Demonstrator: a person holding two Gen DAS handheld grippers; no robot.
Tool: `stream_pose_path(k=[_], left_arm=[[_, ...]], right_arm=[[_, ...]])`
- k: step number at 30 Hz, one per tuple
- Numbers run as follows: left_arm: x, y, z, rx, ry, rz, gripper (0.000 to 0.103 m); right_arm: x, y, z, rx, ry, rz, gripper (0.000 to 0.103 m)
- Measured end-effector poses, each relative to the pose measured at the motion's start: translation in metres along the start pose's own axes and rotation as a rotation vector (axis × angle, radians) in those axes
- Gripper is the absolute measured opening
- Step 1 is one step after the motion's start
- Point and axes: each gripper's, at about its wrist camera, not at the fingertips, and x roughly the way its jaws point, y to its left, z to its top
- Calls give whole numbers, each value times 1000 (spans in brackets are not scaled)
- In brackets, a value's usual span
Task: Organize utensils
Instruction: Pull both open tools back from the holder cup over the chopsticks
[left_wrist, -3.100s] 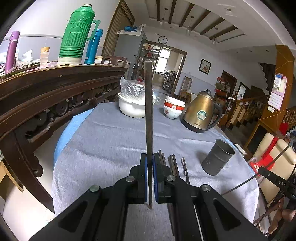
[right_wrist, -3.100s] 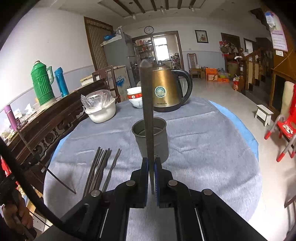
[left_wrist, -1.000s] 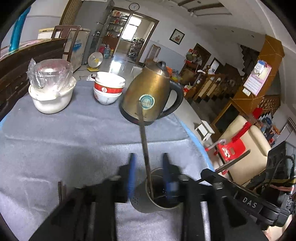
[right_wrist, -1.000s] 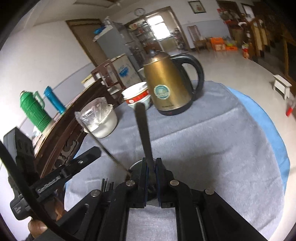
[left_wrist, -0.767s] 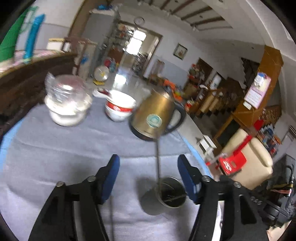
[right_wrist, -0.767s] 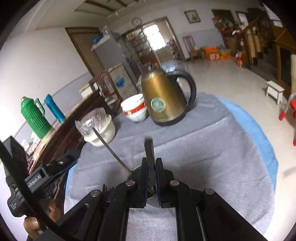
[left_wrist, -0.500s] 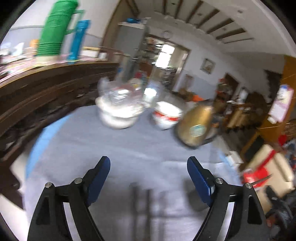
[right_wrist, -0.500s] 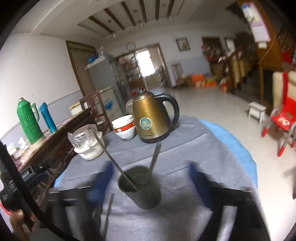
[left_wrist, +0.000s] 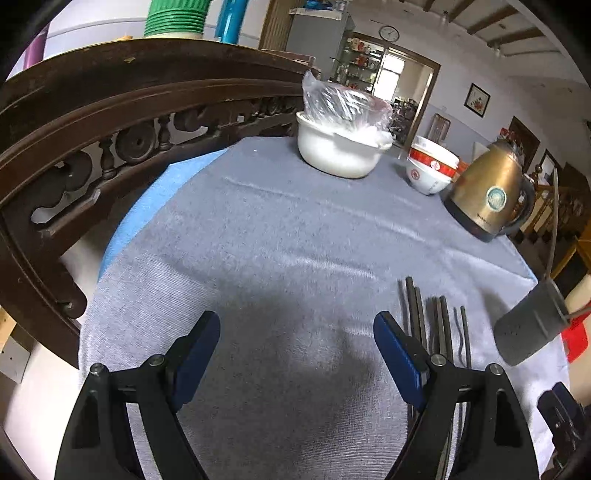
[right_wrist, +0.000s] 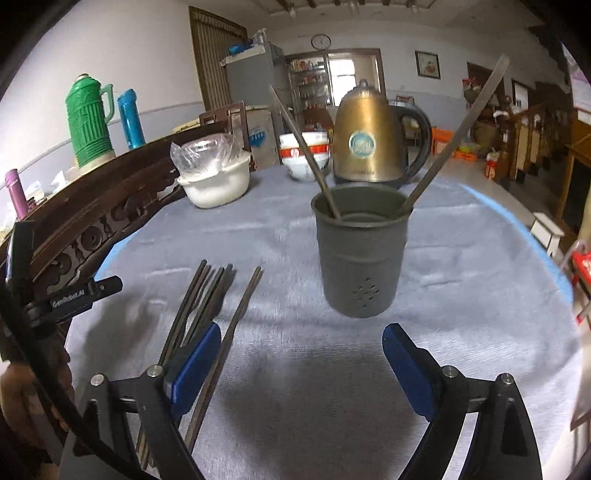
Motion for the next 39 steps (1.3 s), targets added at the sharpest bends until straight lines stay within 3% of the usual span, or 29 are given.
stream_pose_path(k=[9,21,39], left_arm=[[12,-10,-15,52,21,-19,85],[23,10,-17,-61,61,-16,85],[21,19,-19,-113,48,-73,86]], right_arm=[[32,-16,-17,92,106,-2,92],[44,-18,-21,133,149,2,92],[54,-1,-23,43,196,-84,96]])
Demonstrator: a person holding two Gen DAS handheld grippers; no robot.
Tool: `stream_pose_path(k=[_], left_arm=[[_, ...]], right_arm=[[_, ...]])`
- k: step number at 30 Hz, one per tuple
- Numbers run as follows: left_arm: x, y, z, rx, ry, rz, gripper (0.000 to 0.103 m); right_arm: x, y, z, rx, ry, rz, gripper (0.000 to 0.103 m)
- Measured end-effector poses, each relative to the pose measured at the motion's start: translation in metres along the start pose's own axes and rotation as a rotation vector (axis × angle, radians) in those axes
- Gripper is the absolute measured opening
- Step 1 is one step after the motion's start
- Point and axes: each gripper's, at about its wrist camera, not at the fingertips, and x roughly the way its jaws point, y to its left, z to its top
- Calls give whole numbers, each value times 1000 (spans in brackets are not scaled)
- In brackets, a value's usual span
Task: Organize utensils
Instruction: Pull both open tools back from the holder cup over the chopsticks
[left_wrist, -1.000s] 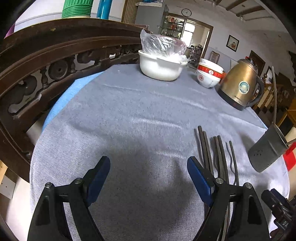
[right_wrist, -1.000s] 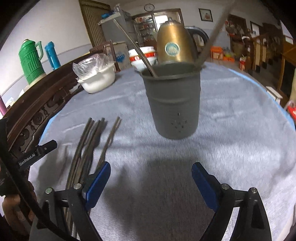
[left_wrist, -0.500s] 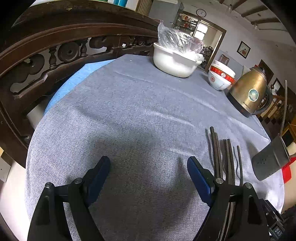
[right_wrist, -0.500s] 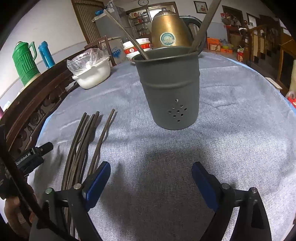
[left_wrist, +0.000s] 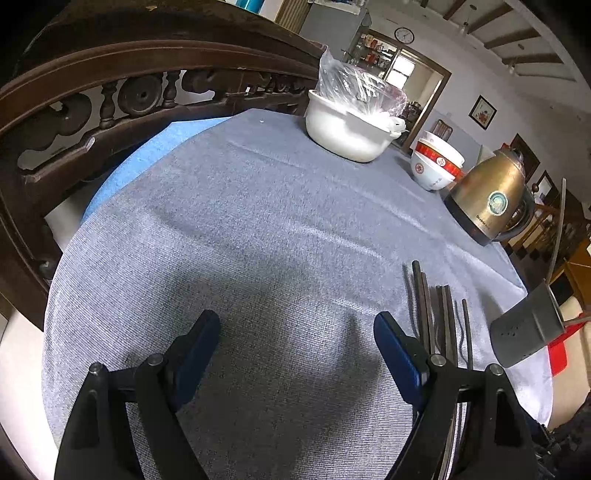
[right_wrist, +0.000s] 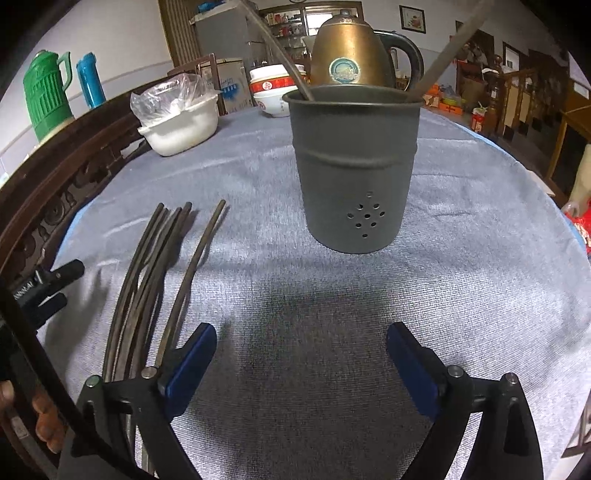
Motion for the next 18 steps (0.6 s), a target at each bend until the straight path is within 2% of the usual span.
stream_pose_path(k=[8,18], left_arm=[[0,2,0,-8,-1,-16,87],[1,-1,0,7,4,-1,88]], right_arm=[[4,7,0,-38,20,-34,99],[1,2,-1,-8,7,10,100]])
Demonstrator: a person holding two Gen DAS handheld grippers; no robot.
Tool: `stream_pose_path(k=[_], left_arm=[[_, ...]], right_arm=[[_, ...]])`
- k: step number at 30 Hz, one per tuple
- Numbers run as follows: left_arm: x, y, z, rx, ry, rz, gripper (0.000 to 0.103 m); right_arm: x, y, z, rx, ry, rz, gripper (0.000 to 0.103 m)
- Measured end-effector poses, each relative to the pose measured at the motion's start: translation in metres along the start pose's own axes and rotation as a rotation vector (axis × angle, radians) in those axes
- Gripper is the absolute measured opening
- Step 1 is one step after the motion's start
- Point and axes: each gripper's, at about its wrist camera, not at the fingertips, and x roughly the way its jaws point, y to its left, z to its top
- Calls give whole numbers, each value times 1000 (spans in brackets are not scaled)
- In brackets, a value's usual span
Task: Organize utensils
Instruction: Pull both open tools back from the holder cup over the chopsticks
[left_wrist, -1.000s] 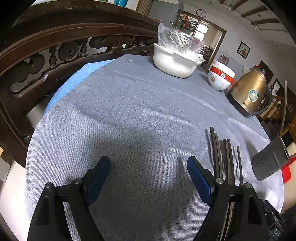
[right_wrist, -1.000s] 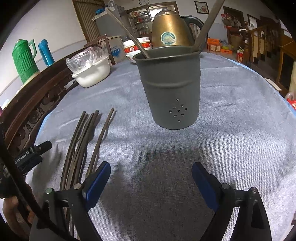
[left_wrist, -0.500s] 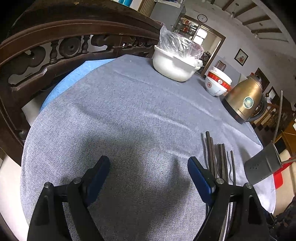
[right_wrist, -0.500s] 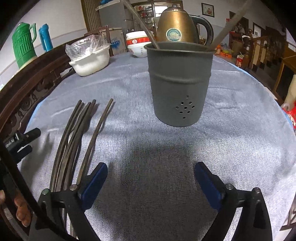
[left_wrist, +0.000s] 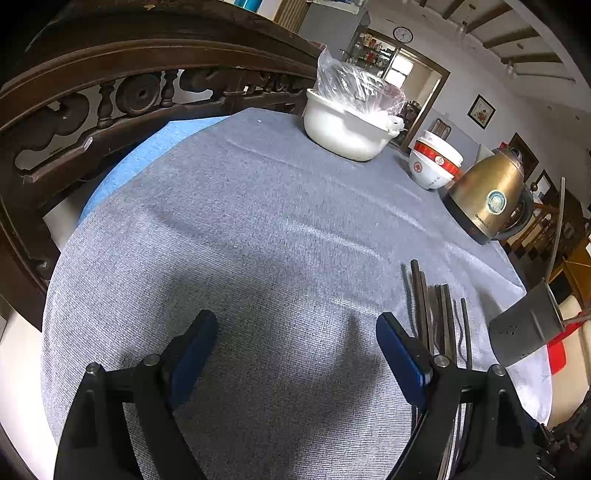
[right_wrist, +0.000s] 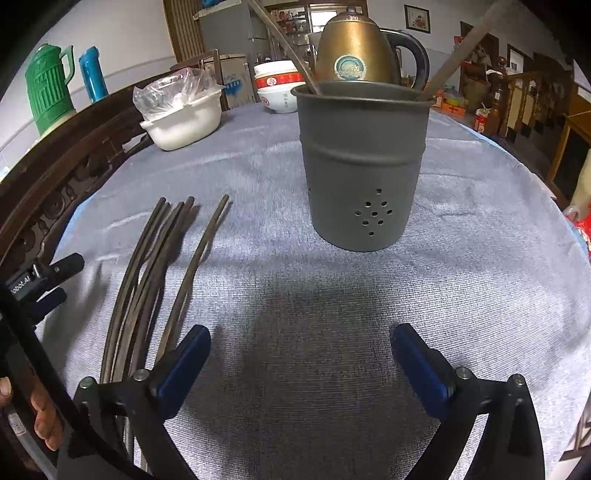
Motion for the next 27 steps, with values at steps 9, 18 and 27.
stream_pose_path(k=[9,18,27], left_arm=[[-1,0,0,-4,-2,-9,89],[-1,3,0,-22,-12,-33,92],[0,3,1,-30,-17,-41,92]], right_arm=[[-2,-6,-1,25,-12,36,101],[-5,-9,-1,41,-21,62,102],[-11,-14,1,62,2,111,101]])
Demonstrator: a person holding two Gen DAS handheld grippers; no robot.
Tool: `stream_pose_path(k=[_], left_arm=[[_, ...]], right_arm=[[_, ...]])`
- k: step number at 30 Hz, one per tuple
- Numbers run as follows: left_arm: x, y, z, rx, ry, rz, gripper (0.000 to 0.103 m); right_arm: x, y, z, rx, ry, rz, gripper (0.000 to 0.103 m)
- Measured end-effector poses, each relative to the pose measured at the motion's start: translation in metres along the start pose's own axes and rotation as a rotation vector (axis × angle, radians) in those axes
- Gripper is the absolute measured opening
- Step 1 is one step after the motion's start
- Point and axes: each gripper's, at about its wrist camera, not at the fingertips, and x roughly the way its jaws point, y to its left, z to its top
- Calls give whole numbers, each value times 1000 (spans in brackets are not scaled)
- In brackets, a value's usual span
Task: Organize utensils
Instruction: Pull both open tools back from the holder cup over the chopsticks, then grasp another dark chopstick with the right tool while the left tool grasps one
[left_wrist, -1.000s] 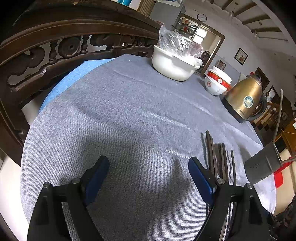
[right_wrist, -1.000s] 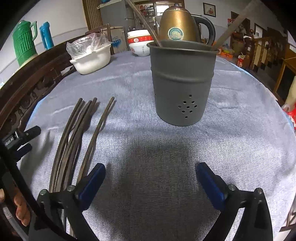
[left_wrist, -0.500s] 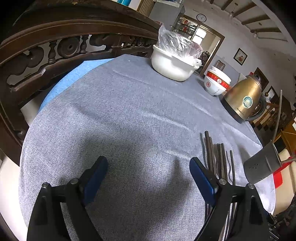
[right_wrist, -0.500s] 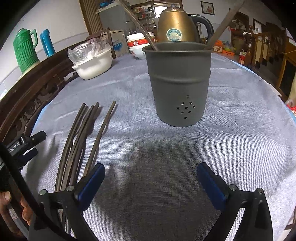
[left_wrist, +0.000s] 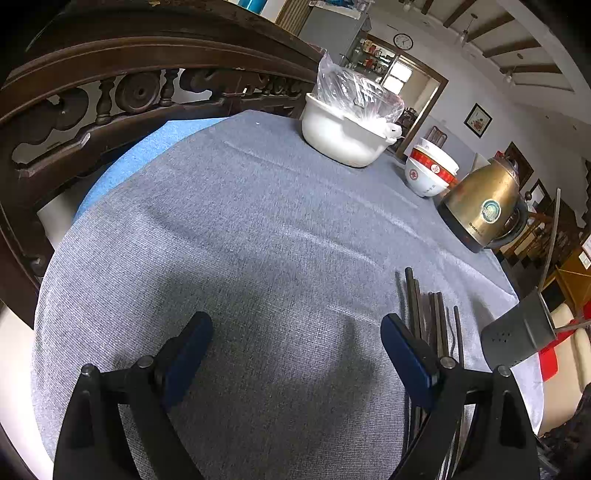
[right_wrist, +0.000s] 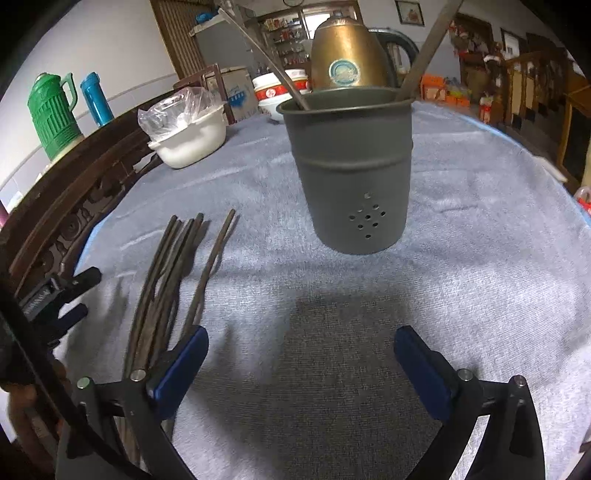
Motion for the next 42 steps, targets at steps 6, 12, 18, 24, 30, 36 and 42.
stream_pose_path(k=[6,12,18,24,30,36,42], left_arm=[[-1,3,0,-7,-3,-11,92],[-3,7,0,-32,-11,-43,92],[-4,10,0,-49,-16,-65,92],[-5,11,0,-58,-19,-77,92],[-6,9,0,-56,-17,-72,92],[2,-16,8,45,127,-64,91],[12,-69,21,212,345,-60,85]], right_arm=[[-6,33,33,-58,88,88,91],[41,50,53,-18,330,90,42],[57,57,57,-4,426,57,40],[73,74,64,-51,479,-15,13],[74,70,67,-114,510,-52,6],[61,47,61,-185,527,-122,6],[60,39,63,-179,525,-73,8]])
